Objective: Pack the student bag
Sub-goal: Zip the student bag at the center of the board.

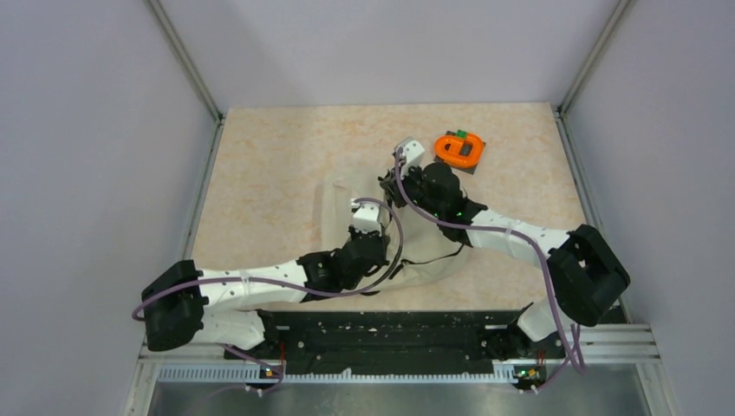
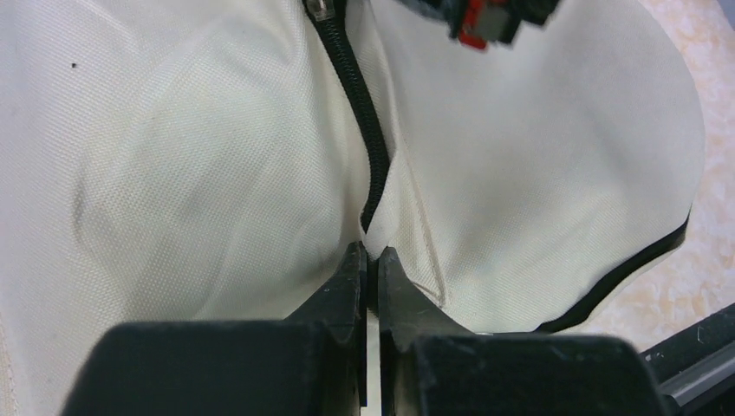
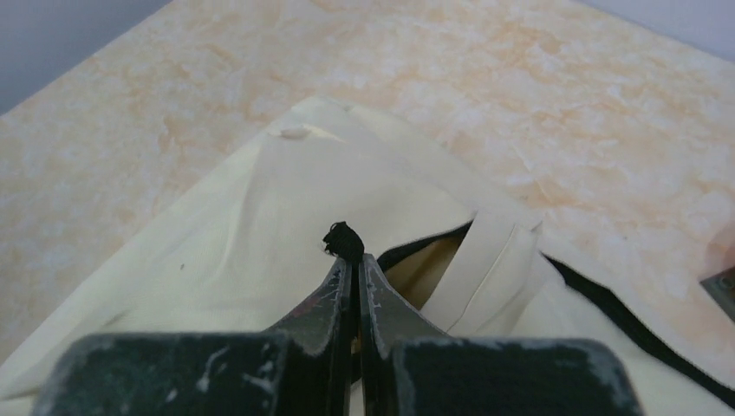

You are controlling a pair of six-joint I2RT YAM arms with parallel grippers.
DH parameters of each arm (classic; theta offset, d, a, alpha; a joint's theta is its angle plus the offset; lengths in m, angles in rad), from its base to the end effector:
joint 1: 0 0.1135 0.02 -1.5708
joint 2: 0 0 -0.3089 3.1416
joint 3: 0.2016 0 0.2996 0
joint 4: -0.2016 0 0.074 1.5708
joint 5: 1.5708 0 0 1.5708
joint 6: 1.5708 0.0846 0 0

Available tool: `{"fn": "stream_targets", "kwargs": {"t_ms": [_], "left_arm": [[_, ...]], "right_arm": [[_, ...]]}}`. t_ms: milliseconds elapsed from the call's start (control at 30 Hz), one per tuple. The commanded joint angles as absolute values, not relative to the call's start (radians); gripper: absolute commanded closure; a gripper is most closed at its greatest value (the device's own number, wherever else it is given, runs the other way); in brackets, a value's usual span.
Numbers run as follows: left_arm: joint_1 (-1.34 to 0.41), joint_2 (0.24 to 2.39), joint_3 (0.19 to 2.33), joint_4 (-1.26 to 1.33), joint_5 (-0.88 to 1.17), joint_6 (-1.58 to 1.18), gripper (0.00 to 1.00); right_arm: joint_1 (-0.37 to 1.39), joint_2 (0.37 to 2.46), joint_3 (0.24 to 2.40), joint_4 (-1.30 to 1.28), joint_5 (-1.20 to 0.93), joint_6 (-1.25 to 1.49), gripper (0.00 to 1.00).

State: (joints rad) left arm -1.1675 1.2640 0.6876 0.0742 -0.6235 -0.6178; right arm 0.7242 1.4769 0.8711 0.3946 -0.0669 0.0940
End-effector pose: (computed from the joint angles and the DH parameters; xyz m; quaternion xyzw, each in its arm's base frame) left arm 0.1752 -0.2847 0.2296 0.0720 0.8308 -0.2118 0.5096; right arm 0.3119 0.2834 0.2700 -0.2609 0.7325 0.2738 0.5661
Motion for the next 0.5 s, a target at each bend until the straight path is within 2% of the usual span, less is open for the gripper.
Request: {"fn": "stream_targets", "kwargs": {"t_ms": [0, 467], "left_arm": [[-1.192, 1.252, 0.642, -0.079, -0.478, -0.647, 1.0], [-1.195, 1.206, 0.618, -0.109, -0.419, -0.598, 1.0]], "right_arm": [[0.695, 1.513, 1.012, 0.564, 0.028, 0.019, 1.0], [0.545, 1.747, 1.258, 0.388, -0.166, 0.047, 1.0]]}}
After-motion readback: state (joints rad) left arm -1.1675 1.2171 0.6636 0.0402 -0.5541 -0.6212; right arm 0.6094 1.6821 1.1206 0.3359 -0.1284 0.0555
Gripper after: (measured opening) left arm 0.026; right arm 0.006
